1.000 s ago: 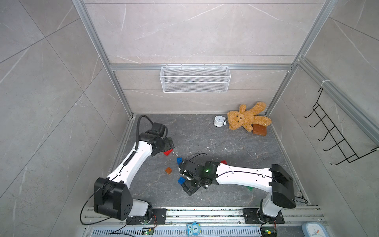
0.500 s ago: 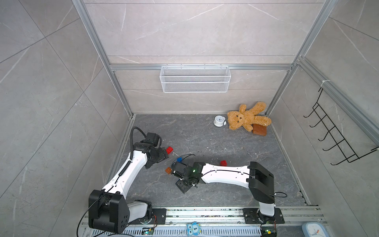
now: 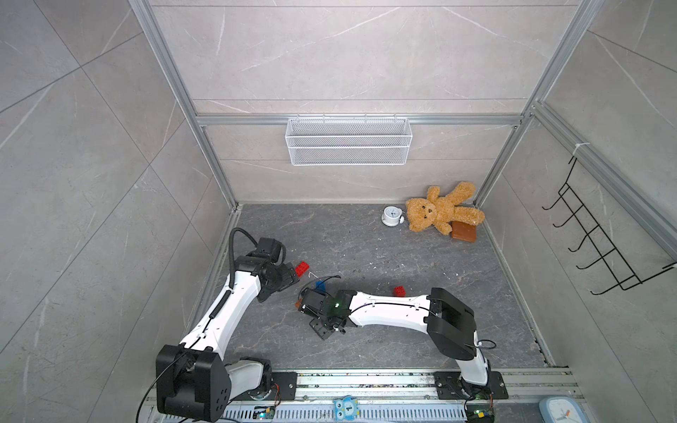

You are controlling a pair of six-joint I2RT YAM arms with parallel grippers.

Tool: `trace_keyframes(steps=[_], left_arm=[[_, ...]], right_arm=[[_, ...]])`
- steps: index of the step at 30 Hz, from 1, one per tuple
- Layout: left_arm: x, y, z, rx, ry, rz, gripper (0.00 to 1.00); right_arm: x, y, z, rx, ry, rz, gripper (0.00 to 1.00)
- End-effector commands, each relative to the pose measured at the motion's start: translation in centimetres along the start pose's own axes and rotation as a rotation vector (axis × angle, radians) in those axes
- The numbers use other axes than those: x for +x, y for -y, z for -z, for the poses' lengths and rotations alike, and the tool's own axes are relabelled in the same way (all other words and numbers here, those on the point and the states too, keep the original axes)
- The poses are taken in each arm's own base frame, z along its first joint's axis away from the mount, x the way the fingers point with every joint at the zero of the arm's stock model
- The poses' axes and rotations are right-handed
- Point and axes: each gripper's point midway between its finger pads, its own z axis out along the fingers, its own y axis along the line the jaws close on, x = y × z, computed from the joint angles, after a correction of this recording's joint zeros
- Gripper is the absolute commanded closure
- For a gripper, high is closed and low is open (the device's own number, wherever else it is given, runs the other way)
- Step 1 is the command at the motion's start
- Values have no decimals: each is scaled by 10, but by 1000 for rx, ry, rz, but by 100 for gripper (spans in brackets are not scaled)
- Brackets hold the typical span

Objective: Assemble the letter h with lego
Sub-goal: Pick up the lego brick from the center of the board.

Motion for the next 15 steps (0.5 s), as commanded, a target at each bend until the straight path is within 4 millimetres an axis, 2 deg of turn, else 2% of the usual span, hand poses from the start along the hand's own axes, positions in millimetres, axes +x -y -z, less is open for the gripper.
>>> trace_keyframes(steps=[1,9,15], left_arm=[[3,-2,6,10,4,2,9],[5,-3,2,12,-8,-3,9],[6,-4,2,9,-7,-13,9]], right_arm=[[-2,1,-10,18,-10,15,42],[6,1,-20,18,-42,4,48],[3,0,-17,15,-31,-10,58]])
